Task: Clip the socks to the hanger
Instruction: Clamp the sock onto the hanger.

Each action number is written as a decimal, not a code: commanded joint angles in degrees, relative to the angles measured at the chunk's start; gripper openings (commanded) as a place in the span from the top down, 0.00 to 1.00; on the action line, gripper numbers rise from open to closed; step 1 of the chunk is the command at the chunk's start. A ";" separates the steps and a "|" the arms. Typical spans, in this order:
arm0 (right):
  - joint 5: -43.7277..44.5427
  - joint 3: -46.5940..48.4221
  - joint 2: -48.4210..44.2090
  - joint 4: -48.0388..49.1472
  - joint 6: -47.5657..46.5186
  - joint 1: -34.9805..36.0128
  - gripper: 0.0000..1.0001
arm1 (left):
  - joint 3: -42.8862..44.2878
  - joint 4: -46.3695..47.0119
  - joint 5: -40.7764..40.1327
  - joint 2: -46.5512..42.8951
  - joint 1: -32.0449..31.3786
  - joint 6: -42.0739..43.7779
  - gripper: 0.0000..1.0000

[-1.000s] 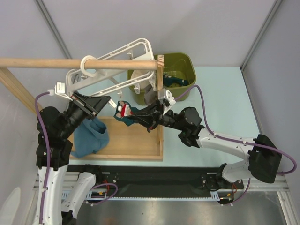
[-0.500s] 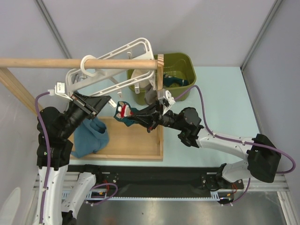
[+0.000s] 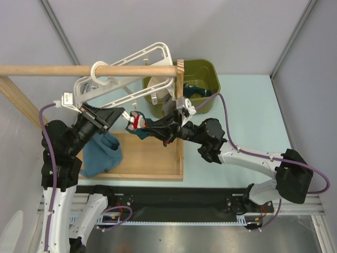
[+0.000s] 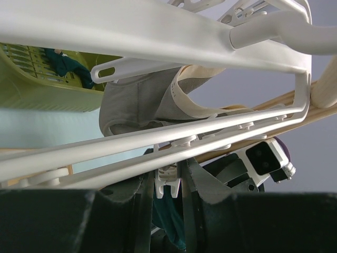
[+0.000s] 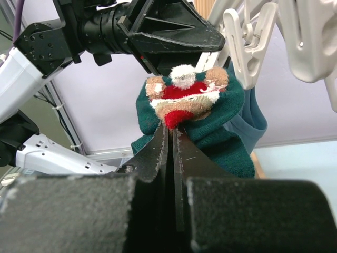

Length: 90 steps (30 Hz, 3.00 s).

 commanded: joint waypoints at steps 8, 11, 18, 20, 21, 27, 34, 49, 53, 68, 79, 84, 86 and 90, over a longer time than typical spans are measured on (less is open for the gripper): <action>0.07 0.39 -2.13 2.36 0.79 -0.90 1.00 | 0.52 -5.05 6.34 1.70 -0.74 0.96 1.00; -0.19 0.91 -1.44 3.24 1.06 -0.81 1.00 | 0.52 -4.87 6.34 1.79 -0.75 0.87 1.00; -1.07 2.58 0.94 5.17 1.85 -0.81 1.00 | 0.17 -4.52 6.52 1.79 -0.74 0.52 1.00; -1.16 2.93 1.12 5.17 1.85 -0.81 1.00 | 0.35 -4.70 6.43 1.70 -0.74 0.69 1.00; -1.25 3.28 1.55 5.17 1.85 -0.81 1.00 | 0.26 -4.70 6.43 1.62 -0.74 0.70 1.00; -1.34 4.86 3.22 5.61 2.03 -0.46 1.00 | -0.35 -4.52 6.61 1.09 -0.74 0.26 1.00; -0.63 6.10 4.46 5.79 1.85 -0.11 1.00 | -0.80 -4.35 6.52 0.65 -0.74 -0.01 1.00; -0.89 8.03 6.56 5.87 3.08 0.16 1.00 | -1.67 -3.90 6.61 -0.05 -0.74 -0.45 1.00; -1.07 8.47 7.27 6.22 3.52 0.25 1.00 | -1.67 -4.35 6.26 -0.14 -0.75 -0.36 0.93; -2.12 9.44 8.94 5.44 4.13 -0.02 1.00 | -0.71 -6.89 4.41 -1.28 -0.74 0.78 0.25; -2.21 8.04 8.07 4.29 4.22 -0.02 1.00 | 4.21 -11.99 -1.29 -4.27 -0.66 4.65 0.01; -2.13 8.21 8.32 3.33 4.13 0.07 1.00 | 7.20 -14.28 -5.34 -7.17 -0.74 7.02 0.01; -2.39 8.65 8.68 3.41 4.31 0.16 1.00 | 8.51 -14.89 -6.48 -7.44 -0.66 7.37 0.00; -3.09 8.73 8.76 2.98 4.49 0.51 1.00 | 11.68 -17.61 -9.38 -7.09 -0.74 8.60 0.01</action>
